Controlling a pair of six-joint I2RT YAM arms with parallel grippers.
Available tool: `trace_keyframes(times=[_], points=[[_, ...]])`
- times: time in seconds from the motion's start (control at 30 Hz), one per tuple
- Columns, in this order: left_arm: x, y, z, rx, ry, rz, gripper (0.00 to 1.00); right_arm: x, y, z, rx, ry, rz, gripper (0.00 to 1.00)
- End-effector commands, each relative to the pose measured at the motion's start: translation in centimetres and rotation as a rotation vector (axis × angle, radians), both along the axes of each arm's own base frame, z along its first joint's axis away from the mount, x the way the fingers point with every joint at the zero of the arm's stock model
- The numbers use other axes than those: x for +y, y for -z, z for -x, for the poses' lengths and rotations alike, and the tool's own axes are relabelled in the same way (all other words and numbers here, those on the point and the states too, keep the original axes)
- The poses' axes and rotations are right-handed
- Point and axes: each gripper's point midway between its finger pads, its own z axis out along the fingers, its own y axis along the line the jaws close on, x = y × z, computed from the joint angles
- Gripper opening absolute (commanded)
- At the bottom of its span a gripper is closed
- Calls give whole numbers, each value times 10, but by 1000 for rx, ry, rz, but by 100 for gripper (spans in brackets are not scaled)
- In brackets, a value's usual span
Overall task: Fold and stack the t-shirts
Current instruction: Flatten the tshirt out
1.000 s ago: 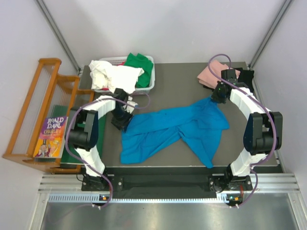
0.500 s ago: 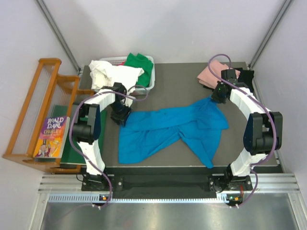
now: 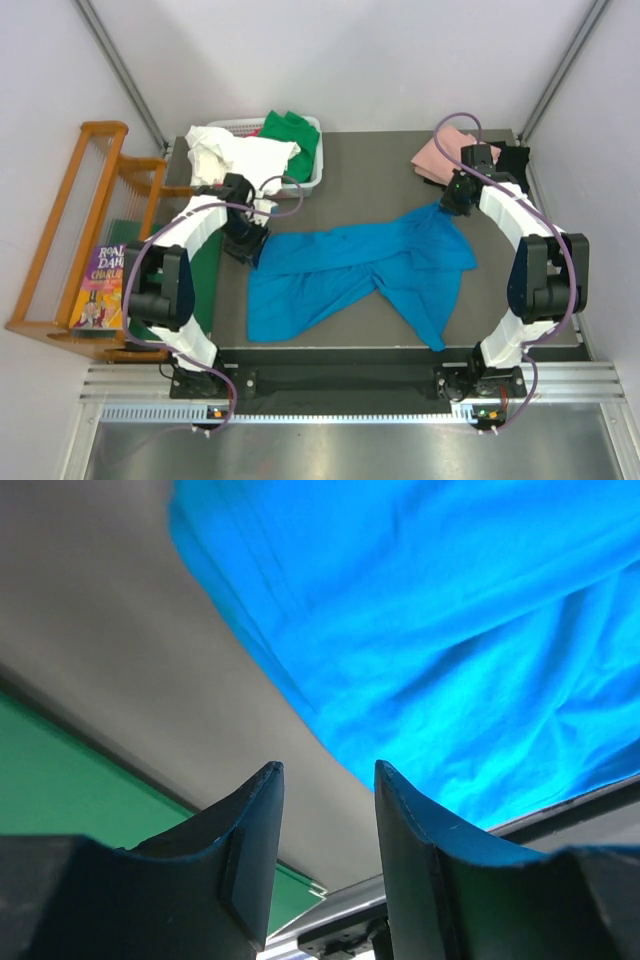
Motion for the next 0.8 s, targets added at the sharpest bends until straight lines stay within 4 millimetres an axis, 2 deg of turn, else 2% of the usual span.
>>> trace_keyframes(times=[0.0, 0.17, 0.47, 0.77], points=[[-2, 18, 25, 89, 4, 2, 47, -2, -29, -10, -95, 4, -7, 0], [-1, 34, 23, 108, -4, -12, 47, -2, -29, -9, -95, 2, -10, 0], [-6, 45, 4, 104, -18, -6, 46, -1, -29, -10, -98, 2, -10, 0], [-13, 43, -13, 80, -22, -9, 46, -2, -25, -10, -92, 2, -10, 0]])
